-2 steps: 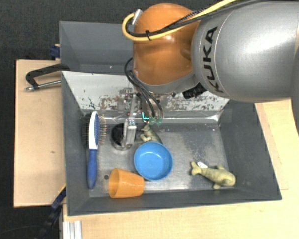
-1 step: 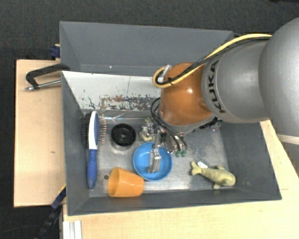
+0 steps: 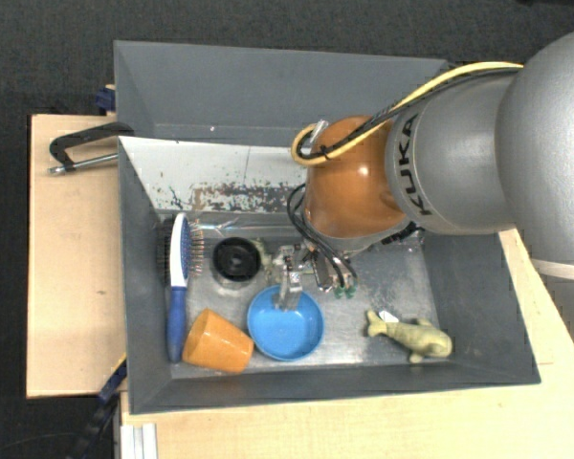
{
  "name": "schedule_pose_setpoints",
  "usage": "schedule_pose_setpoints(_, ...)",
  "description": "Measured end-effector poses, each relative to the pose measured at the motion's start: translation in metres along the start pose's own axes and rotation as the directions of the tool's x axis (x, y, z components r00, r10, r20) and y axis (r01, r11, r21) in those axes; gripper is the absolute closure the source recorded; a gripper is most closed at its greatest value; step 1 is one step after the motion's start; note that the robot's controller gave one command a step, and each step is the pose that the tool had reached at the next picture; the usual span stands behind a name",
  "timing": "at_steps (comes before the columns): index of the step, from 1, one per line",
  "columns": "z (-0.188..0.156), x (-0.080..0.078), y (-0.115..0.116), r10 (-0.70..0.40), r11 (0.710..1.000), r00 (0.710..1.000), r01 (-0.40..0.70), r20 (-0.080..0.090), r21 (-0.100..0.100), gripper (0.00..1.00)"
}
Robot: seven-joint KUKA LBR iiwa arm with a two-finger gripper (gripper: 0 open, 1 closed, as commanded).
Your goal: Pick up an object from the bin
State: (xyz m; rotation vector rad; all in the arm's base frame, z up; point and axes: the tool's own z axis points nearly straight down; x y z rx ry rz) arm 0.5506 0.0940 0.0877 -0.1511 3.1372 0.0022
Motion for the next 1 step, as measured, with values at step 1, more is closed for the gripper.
schedule_pose_setpoints(1, -0.2302, -0.0194, -0.0054, -0.042, 0.999, 0.999, 0.042, 0.015, 0.0, 1.0)
